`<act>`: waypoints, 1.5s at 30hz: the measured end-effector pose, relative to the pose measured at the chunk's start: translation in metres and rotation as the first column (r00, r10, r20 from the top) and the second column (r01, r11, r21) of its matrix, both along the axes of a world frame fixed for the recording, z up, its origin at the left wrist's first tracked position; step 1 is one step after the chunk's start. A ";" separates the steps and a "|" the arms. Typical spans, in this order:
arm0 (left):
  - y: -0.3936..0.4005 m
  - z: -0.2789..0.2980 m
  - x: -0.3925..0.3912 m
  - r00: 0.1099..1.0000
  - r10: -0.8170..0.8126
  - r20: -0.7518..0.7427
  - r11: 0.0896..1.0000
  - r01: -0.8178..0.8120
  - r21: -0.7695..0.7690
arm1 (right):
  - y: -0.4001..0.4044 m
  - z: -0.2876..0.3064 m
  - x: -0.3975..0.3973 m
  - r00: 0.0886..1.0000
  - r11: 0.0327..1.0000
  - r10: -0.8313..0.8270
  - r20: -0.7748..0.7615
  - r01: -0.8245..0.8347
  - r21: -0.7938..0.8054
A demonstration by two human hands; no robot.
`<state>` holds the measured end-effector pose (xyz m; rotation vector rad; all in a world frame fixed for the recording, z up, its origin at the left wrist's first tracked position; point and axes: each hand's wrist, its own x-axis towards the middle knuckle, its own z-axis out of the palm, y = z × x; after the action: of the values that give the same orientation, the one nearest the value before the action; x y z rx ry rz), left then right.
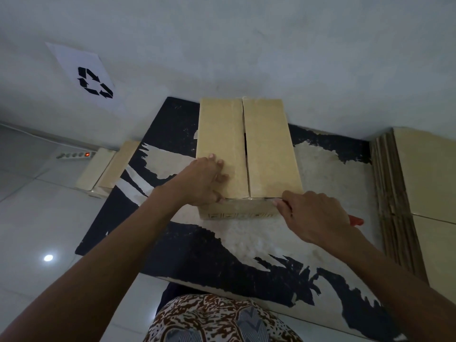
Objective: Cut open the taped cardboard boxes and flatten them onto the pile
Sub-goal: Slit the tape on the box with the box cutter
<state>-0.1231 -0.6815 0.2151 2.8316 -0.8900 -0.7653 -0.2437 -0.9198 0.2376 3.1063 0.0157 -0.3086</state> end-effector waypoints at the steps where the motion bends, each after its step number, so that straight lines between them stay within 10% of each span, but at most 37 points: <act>1: 0.000 0.000 0.000 1.000 -0.008 0.005 1.000 0.008 0.006 | 0.000 -0.001 0.001 1.000 1.000 0.000 -0.017 0.001 0.011; 5: 0.002 -0.003 -0.006 0.999 -0.014 0.045 1.000 0.013 0.020 | -0.013 -0.009 -0.009 0.994 0.953 0.011 -0.104 0.021 0.301; 8: -0.001 -0.001 -0.013 0.993 -0.054 0.108 0.998 0.058 -0.026 | -0.028 -0.017 -0.036 0.973 0.730 -0.102 -0.206 0.214 0.650; 13: 0.002 0.005 -0.018 0.998 0.006 0.057 0.981 0.005 -0.195 | -0.042 -0.085 -0.066 0.742 0.392 -0.610 -0.279 0.588 0.708; 28: 0.008 0.001 -0.018 0.965 -0.215 0.148 0.969 0.230 -0.088 | -0.027 -0.156 -0.055 0.618 0.575 -0.781 -0.085 0.767 0.285; 32: 0.013 -0.006 -0.023 0.901 -0.291 0.321 0.933 0.341 -0.112 | -0.005 -0.103 -0.035 0.659 0.681 -0.658 0.364 0.314 0.661; 38: 0.015 -0.003 -0.027 0.727 -0.389 0.566 0.869 0.493 -0.036 | 0.018 -0.064 0.012 0.888 0.927 -0.146 0.437 -0.031 0.373; 43: 0.017 0.017 -0.045 0.926 0.084 0.369 0.841 0.133 -0.525 | 0.012 -0.063 0.017 0.893 0.926 -0.147 0.426 -0.027 0.377; 45: 0.024 0.017 -0.056 0.905 0.400 0.146 0.663 -0.176 -0.728 | 0.012 -0.052 0.015 0.843 0.849 -0.258 0.471 -0.035 0.528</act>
<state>-0.1788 -0.6572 0.2323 2.2961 -0.5450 0.0718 -0.2286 -0.9077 0.1857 3.6052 -0.1211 0.6910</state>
